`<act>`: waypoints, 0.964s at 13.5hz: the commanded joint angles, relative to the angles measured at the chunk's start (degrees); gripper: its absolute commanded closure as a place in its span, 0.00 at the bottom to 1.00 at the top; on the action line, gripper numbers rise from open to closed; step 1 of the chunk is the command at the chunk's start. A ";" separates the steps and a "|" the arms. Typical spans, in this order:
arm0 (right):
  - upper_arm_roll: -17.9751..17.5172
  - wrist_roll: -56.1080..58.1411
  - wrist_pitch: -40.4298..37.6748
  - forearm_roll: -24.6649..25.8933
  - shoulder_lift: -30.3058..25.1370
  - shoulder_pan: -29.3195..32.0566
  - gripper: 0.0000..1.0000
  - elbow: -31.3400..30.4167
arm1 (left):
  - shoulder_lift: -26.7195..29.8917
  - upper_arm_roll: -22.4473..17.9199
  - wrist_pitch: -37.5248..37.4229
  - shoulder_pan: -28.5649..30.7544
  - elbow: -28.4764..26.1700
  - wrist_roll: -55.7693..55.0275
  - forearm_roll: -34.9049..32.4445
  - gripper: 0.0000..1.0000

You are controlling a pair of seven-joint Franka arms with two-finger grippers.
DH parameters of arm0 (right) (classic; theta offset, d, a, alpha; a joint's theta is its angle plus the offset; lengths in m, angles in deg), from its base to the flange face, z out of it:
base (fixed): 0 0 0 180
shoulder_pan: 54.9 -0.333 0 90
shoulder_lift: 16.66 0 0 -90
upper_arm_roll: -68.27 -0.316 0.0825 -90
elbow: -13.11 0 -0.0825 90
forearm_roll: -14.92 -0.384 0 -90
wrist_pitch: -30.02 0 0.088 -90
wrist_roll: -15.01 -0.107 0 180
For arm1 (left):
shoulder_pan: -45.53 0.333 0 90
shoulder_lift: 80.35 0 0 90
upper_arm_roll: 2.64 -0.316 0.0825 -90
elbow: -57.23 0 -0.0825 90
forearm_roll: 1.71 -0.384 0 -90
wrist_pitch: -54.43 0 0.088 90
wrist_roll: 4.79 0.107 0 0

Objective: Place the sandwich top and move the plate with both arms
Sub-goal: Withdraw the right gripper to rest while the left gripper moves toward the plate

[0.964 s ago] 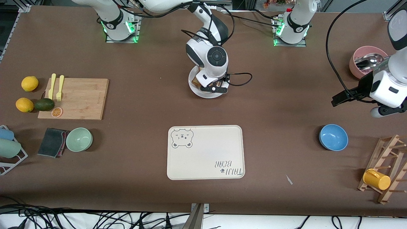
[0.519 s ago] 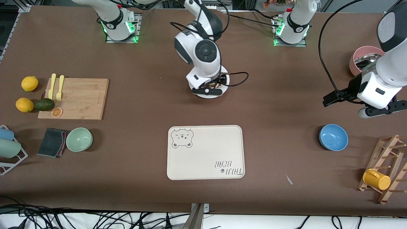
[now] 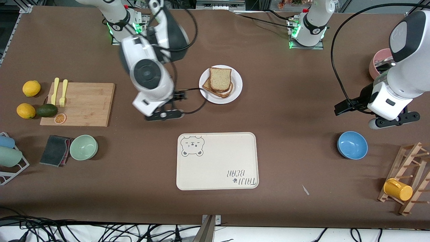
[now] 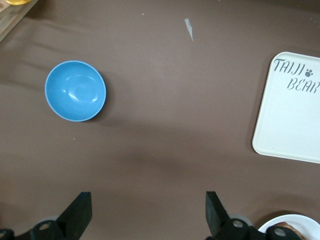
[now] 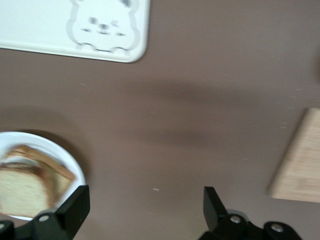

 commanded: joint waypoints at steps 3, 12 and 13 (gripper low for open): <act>11.76 19.20 -3.94 -0.95 -0.88 1.46 0.00 -1.54 | -1.06 0.34 1.73 0.44 -1.89 4.12 5.84 0.00; 14.77 27.67 -7.99 0.37 -4.57 9.63 0.00 -2.24 | 5.54 0.34 11.13 3.43 -19.12 16.43 21.04 0.00; 12.93 27.58 -7.99 0.72 -5.44 11.30 0.00 -2.33 | 5.63 0.34 11.31 3.96 -20.09 17.40 22.71 0.00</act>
